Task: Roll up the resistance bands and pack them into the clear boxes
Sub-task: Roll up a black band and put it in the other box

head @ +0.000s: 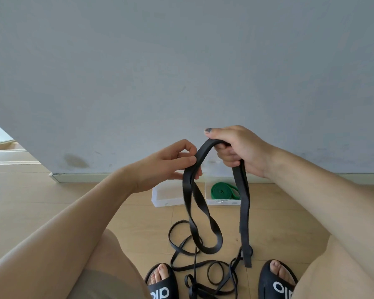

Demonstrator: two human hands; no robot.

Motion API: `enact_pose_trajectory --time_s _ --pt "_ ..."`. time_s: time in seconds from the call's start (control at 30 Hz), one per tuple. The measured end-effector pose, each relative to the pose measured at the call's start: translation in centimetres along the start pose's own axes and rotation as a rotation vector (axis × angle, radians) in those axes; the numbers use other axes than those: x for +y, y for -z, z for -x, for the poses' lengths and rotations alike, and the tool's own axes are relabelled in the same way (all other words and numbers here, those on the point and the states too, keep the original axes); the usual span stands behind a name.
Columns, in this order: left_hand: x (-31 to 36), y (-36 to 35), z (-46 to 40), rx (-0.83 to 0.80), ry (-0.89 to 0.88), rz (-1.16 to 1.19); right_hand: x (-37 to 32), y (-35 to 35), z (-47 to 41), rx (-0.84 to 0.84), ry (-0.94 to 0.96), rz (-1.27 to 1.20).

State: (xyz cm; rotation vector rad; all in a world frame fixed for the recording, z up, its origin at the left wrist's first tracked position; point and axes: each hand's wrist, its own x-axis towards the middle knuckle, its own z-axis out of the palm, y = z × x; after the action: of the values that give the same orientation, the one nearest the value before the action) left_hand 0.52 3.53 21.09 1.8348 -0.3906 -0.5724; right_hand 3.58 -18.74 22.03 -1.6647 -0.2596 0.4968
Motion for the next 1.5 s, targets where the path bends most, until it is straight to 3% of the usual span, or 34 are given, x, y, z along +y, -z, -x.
enact_pose_trajectory --time_s 0.3,0.5,0.67,0.83,0.97,1.07,1.13,1.27,1.4,1.5 --pt "-0.5 0.0 -0.5 0.0 0.04 0.154 -0.9 1.0 0.2 0.107 0.01 -0.222" --pt "-0.8 0.2 -0.3 0.084 0.065 -0.067 -1.0 2.4 0.3 0.165 0.011 -0.241" --pt "-0.9 1.3 -0.4 0.201 0.0 -0.036 -0.1 4.3 0.2 0.191 -0.034 0.083" --pt "-1.3 1.5 -0.3 0.184 -0.041 0.037 0.8 4.9 0.4 0.229 -0.062 0.396" --pt "-1.2 1.6 -0.3 0.206 -0.058 0.082 1.1 4.7 0.3 0.07 -0.168 0.635" --pt "-1.0 1.1 -0.5 0.204 -0.063 0.113 2.0 4.2 0.6 -0.241 -0.39 0.442" --pt "-1.1 0.6 -0.7 0.17 -0.056 0.089 2.3 3.2 0.5 -0.34 -0.354 0.336" --pt "-0.8 -0.4 -1.2 0.123 -0.056 0.026 1.8 0.1 -0.2 -0.299 -0.115 0.167" --pt "-0.8 -0.4 -1.2 0.128 -0.036 0.058 1.7 -1.6 -0.2 -0.249 -0.044 0.358" --pt "-0.7 -0.2 -0.8 0.069 0.03 0.05 1.2 -1.4 -0.1 -0.213 -0.039 0.357"
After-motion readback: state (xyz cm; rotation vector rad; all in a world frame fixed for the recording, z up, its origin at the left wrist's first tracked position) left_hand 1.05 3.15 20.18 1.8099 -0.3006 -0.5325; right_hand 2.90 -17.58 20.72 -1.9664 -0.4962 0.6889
